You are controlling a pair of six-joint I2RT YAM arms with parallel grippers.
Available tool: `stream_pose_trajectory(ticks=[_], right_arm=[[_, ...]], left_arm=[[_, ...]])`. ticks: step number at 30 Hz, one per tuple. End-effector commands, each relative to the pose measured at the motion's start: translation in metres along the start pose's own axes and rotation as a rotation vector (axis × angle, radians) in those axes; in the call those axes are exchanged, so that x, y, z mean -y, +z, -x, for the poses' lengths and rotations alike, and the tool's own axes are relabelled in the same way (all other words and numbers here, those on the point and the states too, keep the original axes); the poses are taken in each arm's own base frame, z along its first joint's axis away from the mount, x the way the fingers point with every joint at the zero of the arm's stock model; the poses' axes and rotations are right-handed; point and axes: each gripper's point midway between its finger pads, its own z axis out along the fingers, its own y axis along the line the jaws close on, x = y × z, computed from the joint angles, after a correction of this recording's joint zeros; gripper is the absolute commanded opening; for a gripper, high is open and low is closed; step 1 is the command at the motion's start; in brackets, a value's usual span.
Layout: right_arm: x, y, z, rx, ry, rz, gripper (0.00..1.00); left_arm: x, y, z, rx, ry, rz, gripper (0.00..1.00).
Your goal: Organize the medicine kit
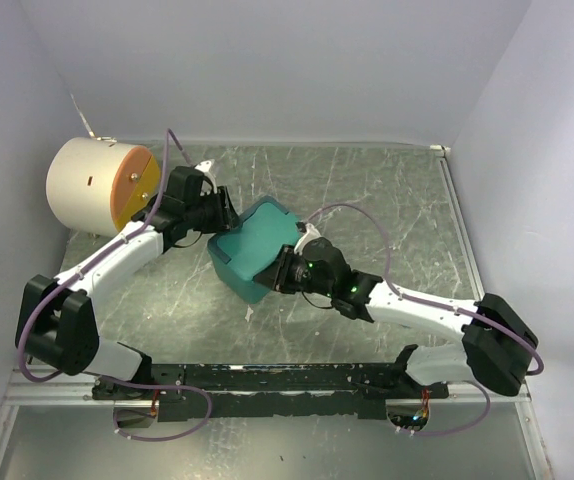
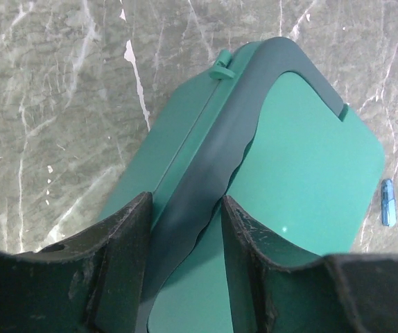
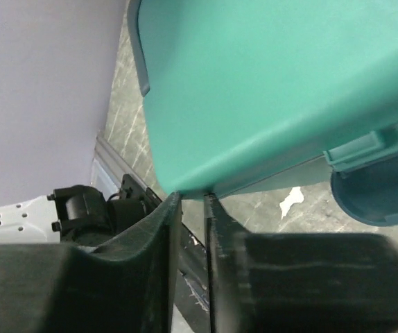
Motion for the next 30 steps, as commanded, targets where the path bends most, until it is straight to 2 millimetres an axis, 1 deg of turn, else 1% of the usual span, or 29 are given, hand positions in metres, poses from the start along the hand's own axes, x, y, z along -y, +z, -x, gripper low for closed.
stream_pose_trajectory(ticks=[1, 3, 5, 9, 11, 12, 14, 18, 20, 23, 25, 28, 30], right_arm=[[0.021, 0.008, -0.004, 0.026, -0.005, -0.092, 0.12], [0.019, 0.004, 0.003, 0.047, -0.027, -0.101, 0.13], [0.011, -0.001, 0.016, 0.076, -0.071, -0.107, 0.17], [0.002, -0.021, 0.038, 0.135, -0.148, -0.136, 0.29], [0.005, -0.035, 0.049, 0.174, -0.184, -0.173, 0.34], [0.01, -0.042, 0.053, 0.195, -0.195, -0.203, 0.36], [0.028, -0.056, 0.059, 0.225, -0.213, -0.283, 0.38], [0.072, -0.082, 0.068, 0.259, -0.207, -0.443, 0.4], [0.093, -0.09, 0.07, 0.258, -0.17, -0.497, 0.4], [0.122, -0.089, 0.066, 0.212, -0.1, -0.529, 0.4], [0.137, -0.082, 0.057, 0.172, -0.065, -0.518, 0.4], [0.148, -0.066, 0.039, 0.1, -0.047, -0.481, 0.39], [0.15, -0.054, 0.029, 0.05, -0.043, -0.45, 0.37]], left_arm=[[-0.003, -0.007, -0.054, -0.182, 0.006, 0.003, 0.52], [-0.003, -0.01, -0.052, -0.177, 0.016, 0.006, 0.52], [-0.003, -0.012, -0.049, -0.169, 0.026, 0.007, 0.53], [-0.001, -0.018, -0.041, -0.155, 0.053, 0.012, 0.56], [-0.001, -0.021, -0.037, -0.155, 0.083, 0.018, 0.58], [-0.001, -0.023, -0.035, -0.156, 0.097, 0.024, 0.6], [-0.001, -0.028, -0.032, -0.157, 0.126, 0.029, 0.64], [0.002, -0.035, -0.03, -0.163, 0.178, 0.007, 0.73], [0.004, -0.037, -0.031, -0.171, 0.186, -0.005, 0.75], [0.005, -0.037, -0.033, -0.176, 0.19, -0.015, 0.76], [0.005, -0.038, -0.033, -0.175, 0.19, -0.018, 0.76], [0.004, -0.041, -0.036, -0.183, 0.186, -0.015, 0.75], [0.004, -0.046, -0.038, -0.185, 0.19, -0.015, 0.75]])
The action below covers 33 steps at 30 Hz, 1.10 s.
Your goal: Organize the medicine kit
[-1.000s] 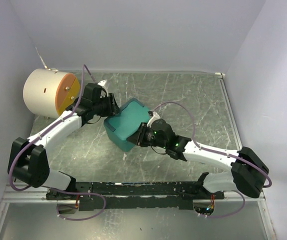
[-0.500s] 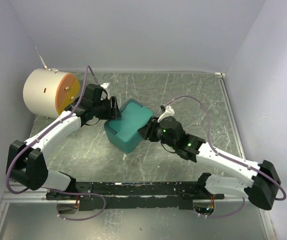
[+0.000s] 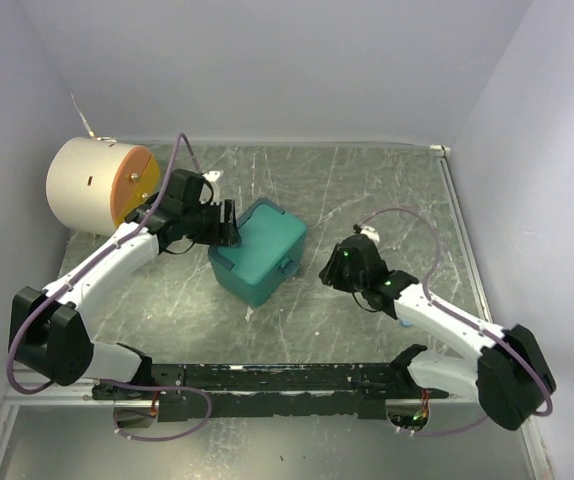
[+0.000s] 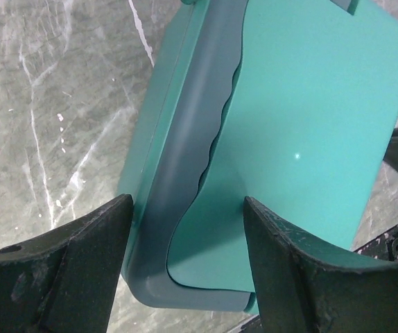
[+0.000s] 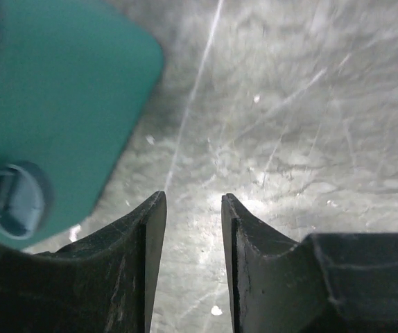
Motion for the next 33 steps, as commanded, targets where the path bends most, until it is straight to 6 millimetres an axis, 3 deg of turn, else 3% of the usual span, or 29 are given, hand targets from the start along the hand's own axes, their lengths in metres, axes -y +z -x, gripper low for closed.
stream_pose_trajectory(ticks=[1, 8, 15, 18, 23, 33], right_arm=[[-0.019, 0.017, -0.026, -0.119, -0.016, 0.125, 0.37], [-0.032, 0.043, -0.041, -0.205, 0.008, 0.147, 0.28], [-0.052, 0.056, -0.048, -0.217, 0.062, 0.229, 0.21], [-0.048, 0.063, -0.055, -0.232, 0.085, 0.178, 0.17], [-0.046, 0.071, -0.063, -0.229, 0.147, 0.088, 0.09], [-0.074, 0.072, -0.05, -0.159, 0.216, 0.209, 0.08]], left_arm=[[0.007, -0.016, -0.013, -0.036, 0.026, -0.025, 0.76], [0.007, -0.03, -0.018, -0.007, 0.036, -0.029, 0.85], [-0.006, -0.028, -0.029, -0.011, 0.023, 0.023, 0.74], [-0.012, -0.026, -0.032, -0.007, 0.031, 0.047, 0.7], [-0.013, -0.025, -0.037, -0.016, 0.03, 0.044, 0.7], [-0.013, -0.024, -0.041, -0.028, 0.029, 0.042, 0.69]])
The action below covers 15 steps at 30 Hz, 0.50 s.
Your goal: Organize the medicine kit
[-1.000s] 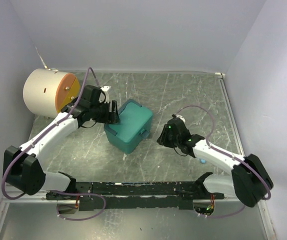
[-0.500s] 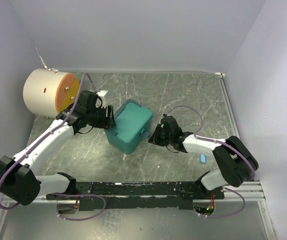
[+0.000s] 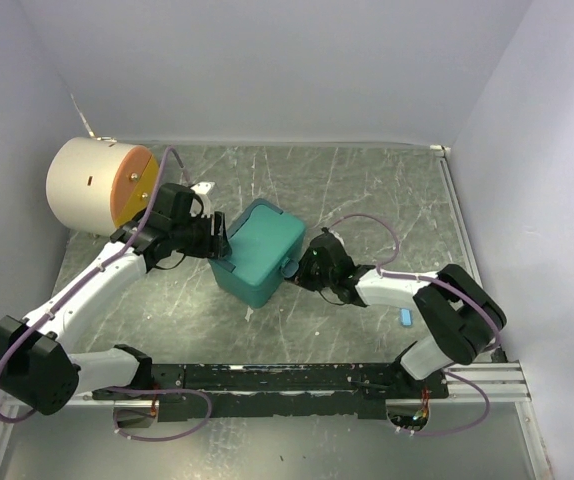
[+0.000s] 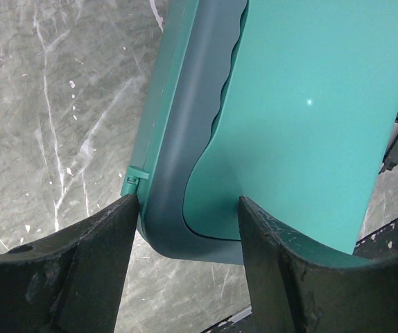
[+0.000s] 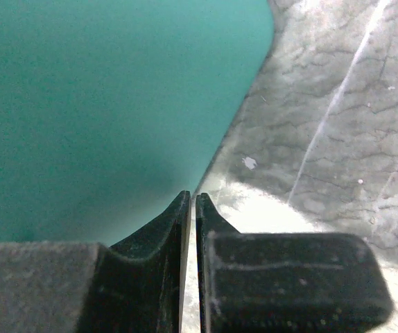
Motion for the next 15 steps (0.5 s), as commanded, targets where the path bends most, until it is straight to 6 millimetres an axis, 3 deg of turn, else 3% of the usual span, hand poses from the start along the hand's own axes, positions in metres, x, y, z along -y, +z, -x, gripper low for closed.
stream_pose_trajectory(ticks=[1, 7, 12, 15], right_arm=[[-0.016, 0.001, 0.012, 0.053, 0.01, 0.047, 0.08], [-0.019, -0.011, 0.017, 0.087, 0.017, 0.058, 0.1], [-0.009, -0.028, 0.018, 0.12, 0.031, 0.041, 0.24], [-0.017, -0.042, 0.022, 0.153, -0.003, 0.104, 0.33]], left_arm=[[-0.005, 0.002, -0.016, -0.049, 0.008, 0.019, 0.69], [-0.005, 0.003, -0.017, -0.051, 0.006, 0.019, 0.69], [-0.004, 0.003, -0.016, -0.047, 0.002, 0.014, 0.68], [-0.003, 0.002, -0.016, -0.045, 0.002, 0.008, 0.67]])
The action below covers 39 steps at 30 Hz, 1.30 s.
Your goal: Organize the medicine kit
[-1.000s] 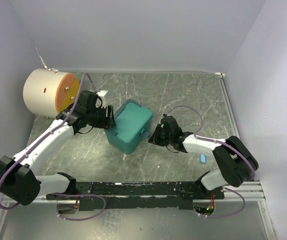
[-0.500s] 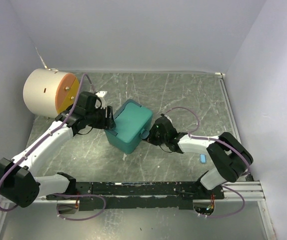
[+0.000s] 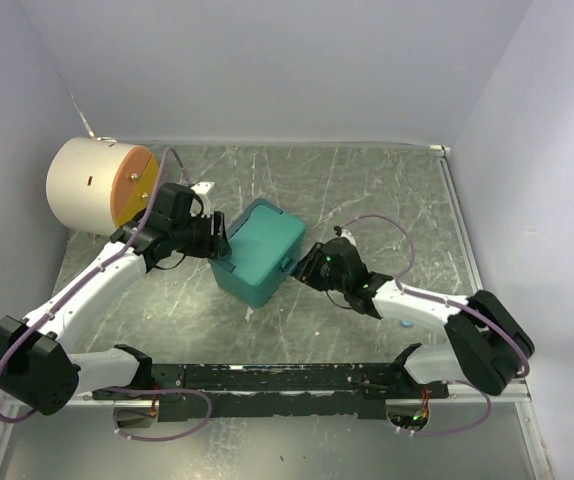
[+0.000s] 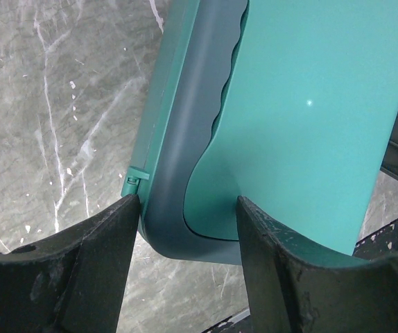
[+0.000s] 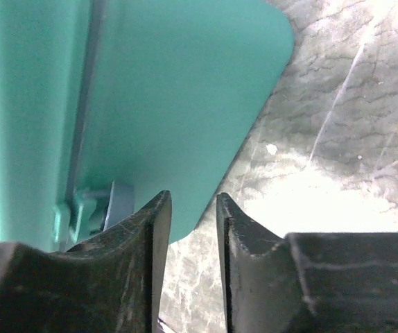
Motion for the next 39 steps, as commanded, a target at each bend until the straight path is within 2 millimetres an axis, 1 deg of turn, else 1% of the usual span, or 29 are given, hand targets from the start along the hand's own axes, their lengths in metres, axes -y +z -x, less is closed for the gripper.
stream_pose_trajectory(ticks=[1, 8, 13, 18, 22, 27, 34, 39], right_arm=[[-0.006, -0.017, 0.007, 0.057, -0.035, 0.06, 0.35], [-0.028, -0.033, 0.009, 0.069, -0.038, 0.189, 0.44], [-0.038, -0.039, 0.009, 0.075, -0.023, 0.253, 0.45], [-0.036, -0.038, 0.01, 0.079, -0.021, 0.245, 0.45], [-0.036, -0.043, 0.013, 0.101, -0.021, 0.247, 0.45], [-0.041, -0.05, 0.019, 0.133, -0.029, 0.275, 0.45], [-0.042, -0.048, 0.019, 0.131, -0.033, 0.272, 0.45], [-0.043, -0.051, 0.022, 0.154, -0.013, 0.293, 0.45]], left_arm=[[-0.003, 0.002, -0.016, -0.047, 0.004, 0.006, 0.67], [-0.004, 0.003, -0.016, -0.047, 0.001, 0.01, 0.67], [-0.004, 0.003, -0.016, -0.047, 0.002, 0.012, 0.67], [-0.005, 0.003, -0.017, -0.051, 0.002, 0.014, 0.66], [-0.005, 0.003, -0.017, -0.051, 0.002, 0.016, 0.67], [-0.005, 0.004, -0.017, -0.052, 0.003, 0.016, 0.66], [-0.004, 0.004, -0.017, -0.055, 0.002, 0.012, 0.66], [0.0, 0.004, -0.017, -0.051, -0.006, -0.012, 0.66]])
